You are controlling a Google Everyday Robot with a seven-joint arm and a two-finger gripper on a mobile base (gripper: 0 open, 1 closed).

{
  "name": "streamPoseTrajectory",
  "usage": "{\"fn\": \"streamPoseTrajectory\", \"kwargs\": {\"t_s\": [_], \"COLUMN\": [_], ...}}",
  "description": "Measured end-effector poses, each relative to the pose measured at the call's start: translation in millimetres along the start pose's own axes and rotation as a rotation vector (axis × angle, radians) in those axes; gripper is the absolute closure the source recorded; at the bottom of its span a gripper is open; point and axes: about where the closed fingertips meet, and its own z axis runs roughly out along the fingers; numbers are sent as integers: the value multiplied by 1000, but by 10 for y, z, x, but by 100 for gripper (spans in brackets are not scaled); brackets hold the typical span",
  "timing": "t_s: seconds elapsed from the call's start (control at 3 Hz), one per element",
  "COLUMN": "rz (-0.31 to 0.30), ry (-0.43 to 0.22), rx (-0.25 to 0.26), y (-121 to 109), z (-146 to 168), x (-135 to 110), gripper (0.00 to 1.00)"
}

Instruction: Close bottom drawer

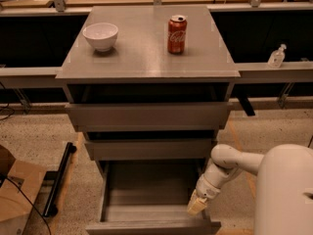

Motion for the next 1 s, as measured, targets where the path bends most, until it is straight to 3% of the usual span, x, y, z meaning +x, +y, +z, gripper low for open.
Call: {"fn": "streamPoseTrajectory", "kwargs": {"t_s": [0.67, 1.0], "rz": [49, 68], "ry": [-18, -67], "rx": [-90, -62], "y": [-64, -295], "z": [573, 1199], "x": [226, 385], "gripper": [100, 100]}}
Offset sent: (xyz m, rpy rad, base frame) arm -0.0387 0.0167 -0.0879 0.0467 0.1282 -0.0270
